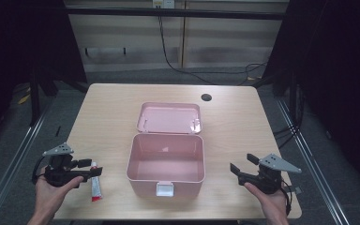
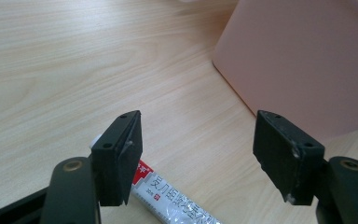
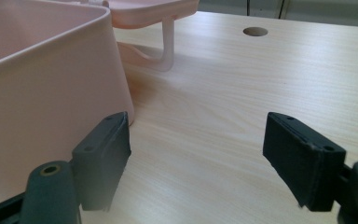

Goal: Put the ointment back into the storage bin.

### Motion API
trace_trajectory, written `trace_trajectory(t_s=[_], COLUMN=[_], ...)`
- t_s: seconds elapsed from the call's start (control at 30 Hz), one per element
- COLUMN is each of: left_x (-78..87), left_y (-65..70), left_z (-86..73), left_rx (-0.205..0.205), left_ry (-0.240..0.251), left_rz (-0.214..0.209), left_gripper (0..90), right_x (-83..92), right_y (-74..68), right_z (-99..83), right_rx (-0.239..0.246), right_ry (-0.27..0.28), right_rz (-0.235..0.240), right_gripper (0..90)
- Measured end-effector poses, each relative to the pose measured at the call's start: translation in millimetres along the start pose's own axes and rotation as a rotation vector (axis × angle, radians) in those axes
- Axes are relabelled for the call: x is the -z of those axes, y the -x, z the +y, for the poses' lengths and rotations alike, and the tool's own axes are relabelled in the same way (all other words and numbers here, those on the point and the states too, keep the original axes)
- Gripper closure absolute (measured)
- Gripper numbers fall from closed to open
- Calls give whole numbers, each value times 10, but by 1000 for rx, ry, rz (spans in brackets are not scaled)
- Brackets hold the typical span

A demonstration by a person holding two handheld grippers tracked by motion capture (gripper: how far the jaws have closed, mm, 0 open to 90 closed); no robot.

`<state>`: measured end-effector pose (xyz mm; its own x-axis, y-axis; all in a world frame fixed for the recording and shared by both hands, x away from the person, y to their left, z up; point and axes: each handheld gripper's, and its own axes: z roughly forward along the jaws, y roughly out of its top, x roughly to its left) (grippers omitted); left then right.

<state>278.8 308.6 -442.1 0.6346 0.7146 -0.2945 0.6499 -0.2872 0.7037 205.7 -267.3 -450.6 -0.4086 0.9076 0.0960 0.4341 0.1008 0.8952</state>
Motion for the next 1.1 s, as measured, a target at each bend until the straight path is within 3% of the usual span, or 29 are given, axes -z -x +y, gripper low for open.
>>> trace_trajectory(t_s=[0.17,0.33,0.43,0.5,0.6,0.7,0.77,0.87,1.03,1.1], left_x=[24,97,137,159,171,151,129,74,31,8], left_y=[17,62,109,117,159,191,187,170,84,21], left_z=[3,78,126,156,232,308,338,359,342,324], left_rx=[10,14,-26,-30,-54,-109,-87,-71,-48,-25], left_ry=[-1,-34,-82,-103,-148,-198,-214,-254,-246,-278], left_rz=[-17,-48,-10,-31,-29,-27,-38,-9,-30,-2], left_gripper=[348,368,416,417,435,424,423,438,430,422], right_x=[7,4,0,-2,-5,-16,-25,-28,-27,-29], right_y=[-22,-28,-31,-36,-53,-68,-73,-77,-79,-80], right_z=[5,4,6,7,9,9,10,8,1,1], right_rx=[-15,-18,-17,-17,-8,5,6,13,18,18], right_ry=[-3,-11,-23,-24,-27,-42,-48,-60,-62,-66], right_rz=[22,49,59,69,80,90,93,98,104,106], right_gripper=[205,189,199,212,226,234,229,227,228,229])
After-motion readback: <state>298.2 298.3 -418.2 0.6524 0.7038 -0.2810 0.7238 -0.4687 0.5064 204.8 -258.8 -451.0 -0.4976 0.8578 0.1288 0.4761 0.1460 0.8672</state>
